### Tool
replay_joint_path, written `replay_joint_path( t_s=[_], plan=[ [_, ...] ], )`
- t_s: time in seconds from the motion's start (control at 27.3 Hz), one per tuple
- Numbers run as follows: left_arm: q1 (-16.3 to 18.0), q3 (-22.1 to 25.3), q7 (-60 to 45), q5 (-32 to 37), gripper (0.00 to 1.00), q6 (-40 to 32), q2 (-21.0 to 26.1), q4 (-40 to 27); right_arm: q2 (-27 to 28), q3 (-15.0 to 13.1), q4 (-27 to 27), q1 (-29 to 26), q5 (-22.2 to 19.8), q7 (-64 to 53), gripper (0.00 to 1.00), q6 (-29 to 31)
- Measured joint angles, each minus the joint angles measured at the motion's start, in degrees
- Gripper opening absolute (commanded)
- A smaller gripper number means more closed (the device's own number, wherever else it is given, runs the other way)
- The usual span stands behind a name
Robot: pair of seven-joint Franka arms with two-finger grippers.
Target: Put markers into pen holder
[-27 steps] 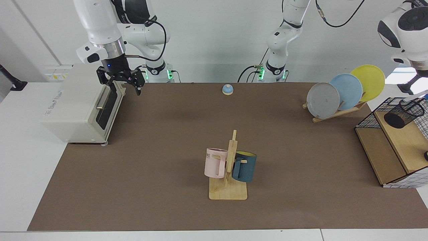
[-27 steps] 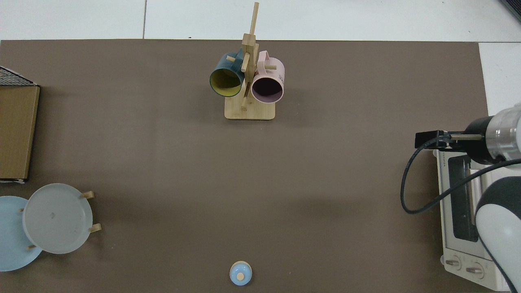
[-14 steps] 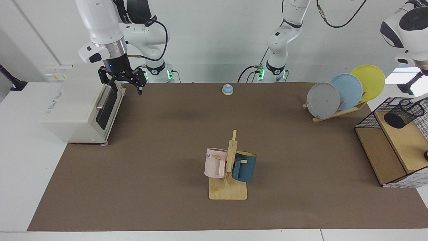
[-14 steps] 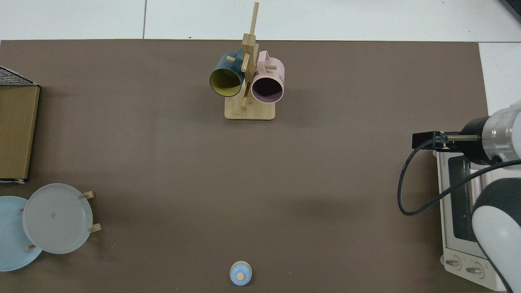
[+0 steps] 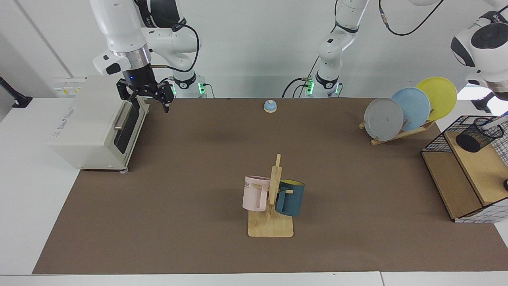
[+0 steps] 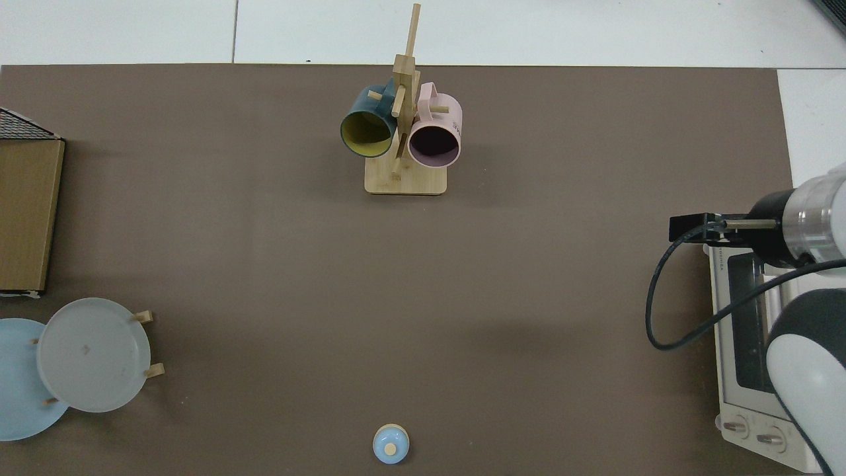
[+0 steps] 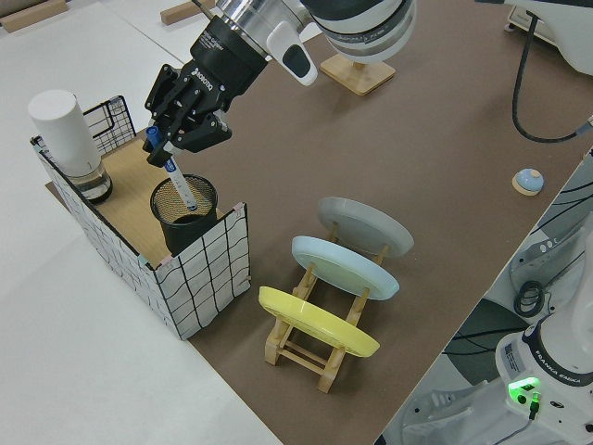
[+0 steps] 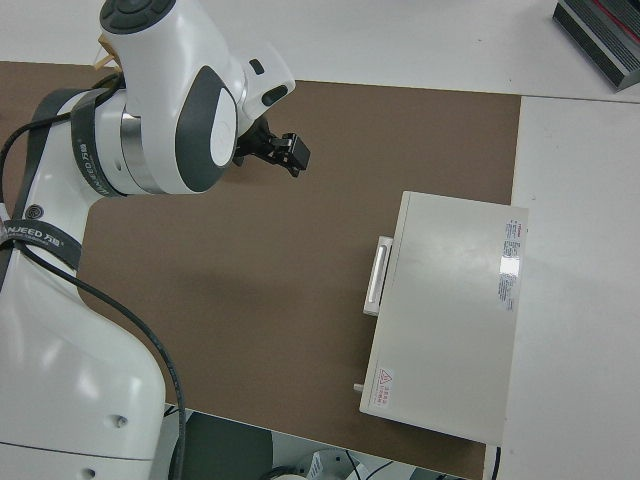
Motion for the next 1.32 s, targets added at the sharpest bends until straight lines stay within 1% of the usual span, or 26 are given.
replay_joint_path(
  t_s=[0.07, 0.11, 0.15, 0.18, 0.22, 0.4, 0.59, 0.7, 0.77, 0.95, 1.03, 1.13, 1.32],
  plan=[
    [0.0, -0.1, -0.6, 0.0, 0.00, 0.0, 0.0, -0.6, 0.0, 0.0, 0.0, 0.0, 0.0, 0.0, 1.00, 0.0],
    [0.0, -0.1, -0.9, 0.0, 0.33, 0.0, 0.0, -0.9, 0.0, 0.0, 0.0, 0.0, 0.0, 0.0, 1.00, 0.0],
    [0.0, -0.1, -1.2, 0.0, 0.98, 0.0, 0.0, -1.2, 0.0, 0.0, 0.0, 0.0, 0.0, 0.0, 1.00, 0.0],
    [0.0, -0.1, -1.4, 0.0, 0.96, 0.0, 0.0, -1.5, 0.0, 0.0, 0.0, 0.0, 0.0, 0.0, 1.00, 0.0],
    [0.0, -0.1, -1.6, 0.0, 1.00, 0.0, 0.0, -1.8, 0.0, 0.0, 0.0, 0.0, 0.0, 0.0, 1.00, 0.0],
    [0.0, -0.2, -2.2, 0.0, 1.00, 0.0, 0.0, -2.2, 0.0, 0.0, 0.0, 0.0, 0.0, 0.0, 1.00, 0.0],
    [-0.2, -0.6, -2.5, -0.1, 1.00, -0.5, -0.1, -0.8, 0.0, 0.0, 0.0, 0.0, 0.0, 0.0, 1.00, 0.0],
    [-1.0, -1.0, -2.6, -0.8, 1.00, -1.2, -0.2, 0.8, 0.0, 0.1, 0.0, 0.3, 0.0, 0.0, 1.00, 0.0],
    [-1.8, -1.2, -2.7, -3.5, 1.00, -2.1, -0.2, 2.1, 0.0, 0.1, 0.0, 0.8, 0.0, 0.0, 1.00, 0.0],
    [-2.5, -1.4, -2.7, -16.0, 1.00, -4.2, -0.3, 4.2, 0.0, 0.1, 0.0, 1.5, 0.0, 0.0, 1.00, 0.0],
    [-2.6, -1.4, -2.7, -19.4, 1.00, -4.8, -0.3, 4.4, 0.0, 0.1, 0.0, 1.5, 0.0, 0.0, 1.00, 0.0],
    [-3.3, -1.5, -4.3, -22.2, 1.00, -5.2, -0.3, 4.5, 0.0, -0.1, 0.0, 1.3, 0.0, 0.0, 1.00, 0.0],
    [-7.0, -1.9, -11.9, -22.8, 1.00, -7.0, -0.2, 4.4, 0.0, -0.3, 0.0, 0.4, 0.0, 0.0, 1.00, 0.0]
  ],
)
